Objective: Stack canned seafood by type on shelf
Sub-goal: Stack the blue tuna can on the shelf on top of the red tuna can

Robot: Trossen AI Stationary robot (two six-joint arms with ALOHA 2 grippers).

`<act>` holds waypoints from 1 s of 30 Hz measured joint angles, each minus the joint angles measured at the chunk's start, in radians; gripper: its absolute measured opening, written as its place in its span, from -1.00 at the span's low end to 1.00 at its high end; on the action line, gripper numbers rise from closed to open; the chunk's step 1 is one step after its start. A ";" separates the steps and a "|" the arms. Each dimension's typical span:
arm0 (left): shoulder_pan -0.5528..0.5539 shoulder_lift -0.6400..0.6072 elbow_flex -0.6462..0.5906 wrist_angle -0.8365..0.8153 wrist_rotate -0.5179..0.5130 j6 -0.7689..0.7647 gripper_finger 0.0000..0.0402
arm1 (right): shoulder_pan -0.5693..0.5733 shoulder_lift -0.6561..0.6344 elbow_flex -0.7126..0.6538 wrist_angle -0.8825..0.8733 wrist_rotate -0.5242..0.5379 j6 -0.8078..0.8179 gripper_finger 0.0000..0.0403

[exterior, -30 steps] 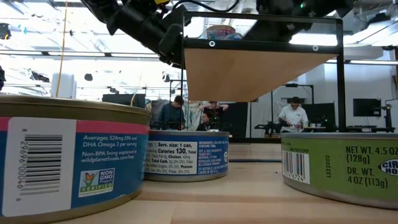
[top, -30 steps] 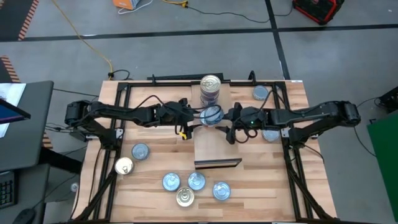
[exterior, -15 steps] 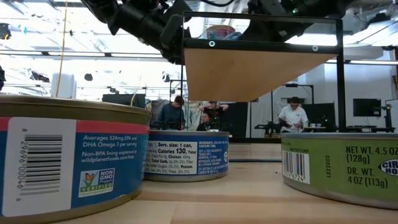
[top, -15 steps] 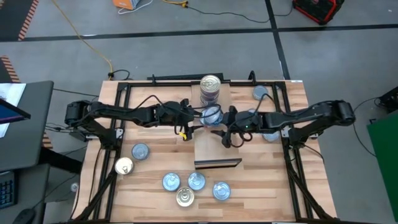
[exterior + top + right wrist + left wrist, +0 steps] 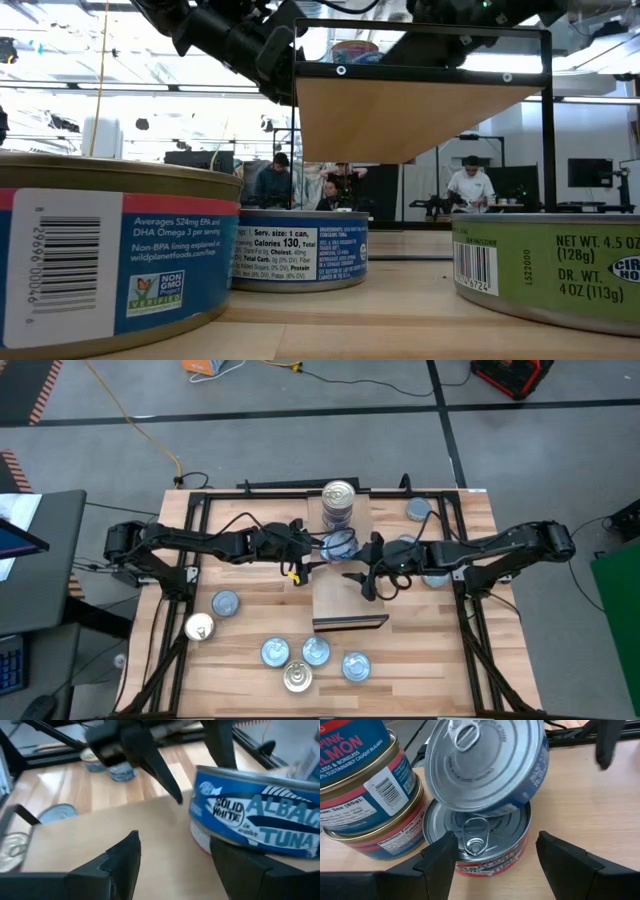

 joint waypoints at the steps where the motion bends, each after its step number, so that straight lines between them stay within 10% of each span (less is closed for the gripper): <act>1: 0.000 0.000 0.000 0.002 0.000 0.000 0.29 | 0.000 0.001 0.007 0.003 0.000 -0.007 0.32; 18: -0.001 0.002 -0.002 0.027 -0.002 -0.018 0.29 | -0.002 0.001 0.043 0.003 0.002 -0.065 0.32; 30: -0.091 0.002 -0.002 0.039 -0.238 0.096 0.29 | 0.001 0.000 0.042 -0.038 0.003 -0.051 0.32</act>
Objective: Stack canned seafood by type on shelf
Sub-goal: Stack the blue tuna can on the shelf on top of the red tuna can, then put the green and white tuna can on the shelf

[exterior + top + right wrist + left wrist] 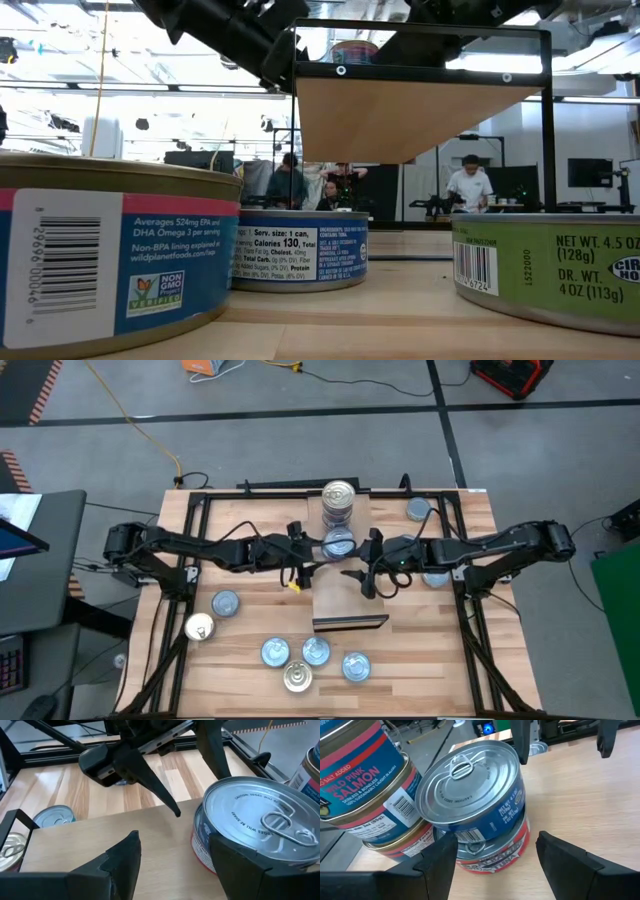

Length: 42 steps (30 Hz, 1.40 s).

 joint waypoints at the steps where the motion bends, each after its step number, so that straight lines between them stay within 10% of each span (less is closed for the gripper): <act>1: -0.005 0.000 0.000 -0.002 -0.007 -0.002 0.29 | 0.003 -0.002 0.001 -0.002 0.000 0.000 0.32; 7: -0.005 -0.001 0.000 -0.049 -0.028 -0.068 0.29 | 0.030 -0.022 0.076 -0.049 0.017 -0.024 0.32; 16: 0.015 -0.003 0.000 -0.087 -0.029 -0.140 0.29 | -0.002 -0.019 0.134 -0.375 0.332 0.017 0.32; 42: -0.087 -0.190 0.000 -0.234 0.031 -0.210 0.29 | -0.208 -0.125 0.079 -0.870 0.333 0.251 0.28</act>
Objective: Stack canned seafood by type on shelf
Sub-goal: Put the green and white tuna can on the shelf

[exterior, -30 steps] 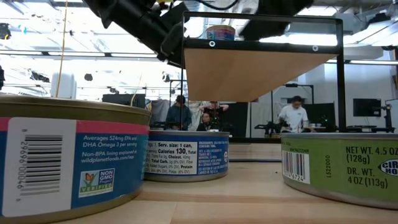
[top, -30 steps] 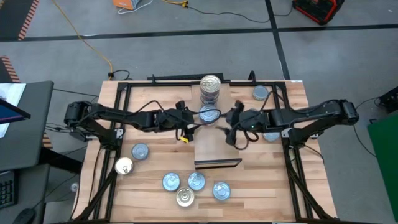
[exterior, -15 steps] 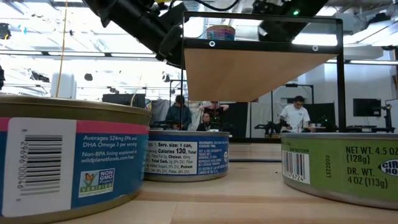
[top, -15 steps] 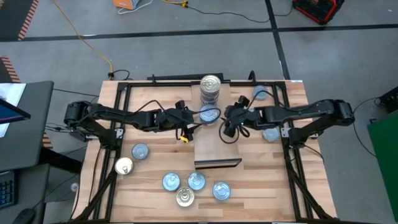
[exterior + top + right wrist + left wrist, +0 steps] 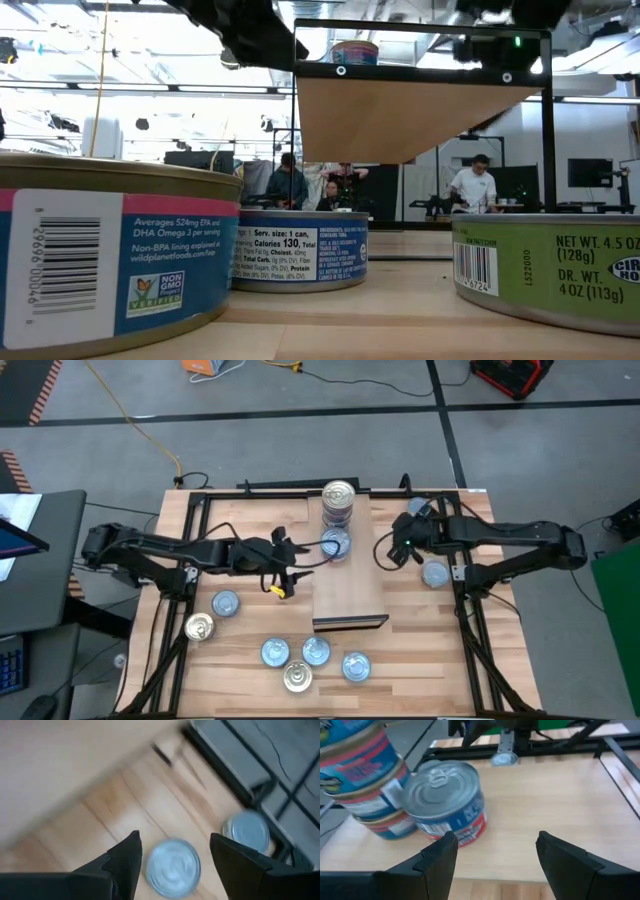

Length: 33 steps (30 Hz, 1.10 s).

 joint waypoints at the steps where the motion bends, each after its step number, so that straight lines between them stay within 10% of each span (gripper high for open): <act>1: -0.007 0.009 0.000 0.000 0.002 0.000 0.29 | -0.014 0.007 -0.027 0.005 0.000 0.003 0.26; 17: -0.054 -0.057 -0.266 0.348 -0.014 0.003 0.29 | -0.071 0.128 -0.251 0.099 -0.001 0.123 -0.10; 33: -0.184 -0.089 -0.309 0.321 -0.137 -0.037 0.29 | -0.114 0.202 -0.263 0.172 -0.054 0.247 -0.24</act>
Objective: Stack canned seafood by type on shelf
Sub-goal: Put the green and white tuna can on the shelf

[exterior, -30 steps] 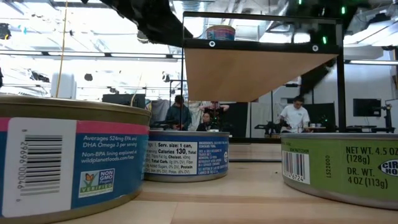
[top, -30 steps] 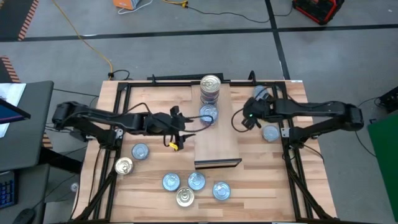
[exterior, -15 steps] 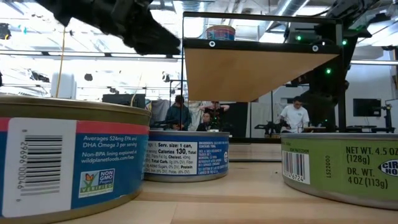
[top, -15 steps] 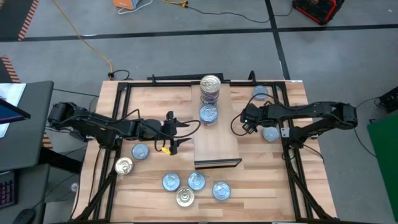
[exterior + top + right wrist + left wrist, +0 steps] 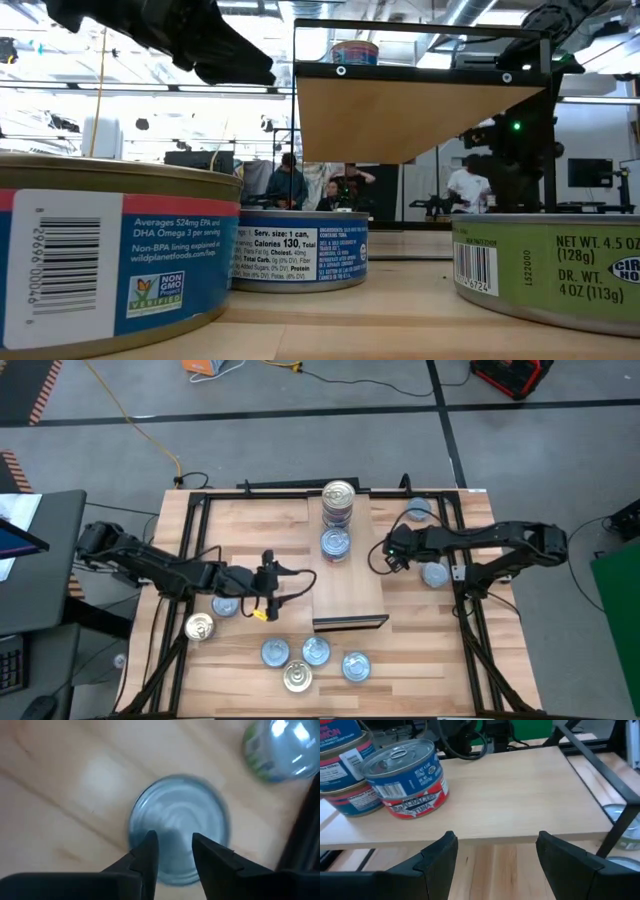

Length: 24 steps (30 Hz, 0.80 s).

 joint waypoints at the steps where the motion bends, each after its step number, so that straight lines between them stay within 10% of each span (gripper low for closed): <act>1: -0.005 0.000 0.000 -0.008 -0.013 0.000 0.29 | -0.003 0.011 0.000 0.003 -0.021 0.002 -0.25; 24: -0.014 0.000 0.000 -0.036 -0.038 -0.015 0.29 | 0.249 -0.019 -0.034 0.018 -0.159 0.150 -0.28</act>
